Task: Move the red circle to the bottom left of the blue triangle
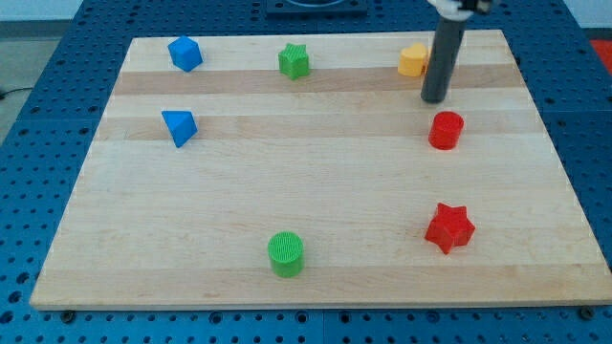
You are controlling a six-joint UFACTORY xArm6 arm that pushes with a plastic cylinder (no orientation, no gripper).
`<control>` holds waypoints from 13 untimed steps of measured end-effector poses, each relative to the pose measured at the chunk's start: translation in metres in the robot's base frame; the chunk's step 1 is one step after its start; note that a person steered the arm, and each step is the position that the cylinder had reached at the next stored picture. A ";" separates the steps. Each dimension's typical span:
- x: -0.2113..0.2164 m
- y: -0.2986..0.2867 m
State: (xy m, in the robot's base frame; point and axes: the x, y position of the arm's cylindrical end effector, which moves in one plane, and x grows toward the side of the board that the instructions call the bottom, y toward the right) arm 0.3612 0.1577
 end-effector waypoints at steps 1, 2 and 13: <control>0.037 -0.011; 0.047 0.021; 0.128 -0.041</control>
State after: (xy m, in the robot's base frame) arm 0.4890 0.1170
